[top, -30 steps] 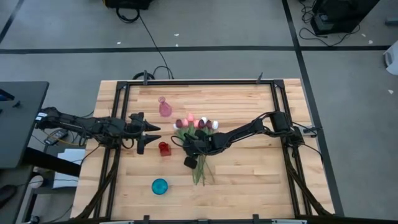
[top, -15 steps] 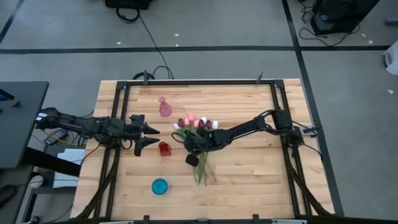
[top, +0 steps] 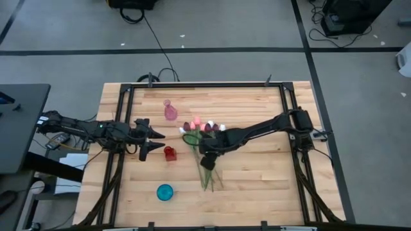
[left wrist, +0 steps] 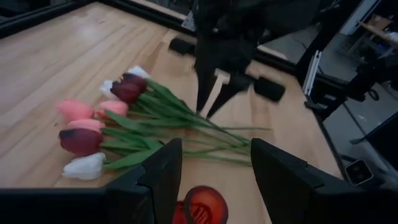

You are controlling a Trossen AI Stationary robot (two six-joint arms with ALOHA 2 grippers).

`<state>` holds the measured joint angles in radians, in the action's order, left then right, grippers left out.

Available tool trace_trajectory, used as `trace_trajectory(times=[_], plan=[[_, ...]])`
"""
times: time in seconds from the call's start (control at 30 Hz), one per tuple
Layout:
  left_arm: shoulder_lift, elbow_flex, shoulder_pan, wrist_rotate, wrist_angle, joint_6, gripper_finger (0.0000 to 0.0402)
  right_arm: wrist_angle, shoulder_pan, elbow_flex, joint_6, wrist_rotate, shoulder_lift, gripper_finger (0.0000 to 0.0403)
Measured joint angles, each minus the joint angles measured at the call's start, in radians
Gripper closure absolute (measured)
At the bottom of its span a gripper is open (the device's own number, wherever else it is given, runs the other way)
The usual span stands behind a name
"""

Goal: Sort flowers into vase by color
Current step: Put the right red flower into the pink vase

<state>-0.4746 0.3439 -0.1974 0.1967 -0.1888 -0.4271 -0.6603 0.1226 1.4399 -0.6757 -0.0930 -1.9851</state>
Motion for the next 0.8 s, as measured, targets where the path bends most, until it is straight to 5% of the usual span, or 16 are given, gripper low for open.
trace_trajectory(times=[0.2,0.8], plan=[[0.0,0.0,0.0,0.002,0.004,0.0,0.0204,-0.109,0.002,0.0,-0.213,0.011,0.025,0.0275],[-0.003,0.0,0.0,0.016,0.006,0.001,0.0204,-0.014,-0.009,-0.009,-0.249,0.094,-0.05,0.0231]])
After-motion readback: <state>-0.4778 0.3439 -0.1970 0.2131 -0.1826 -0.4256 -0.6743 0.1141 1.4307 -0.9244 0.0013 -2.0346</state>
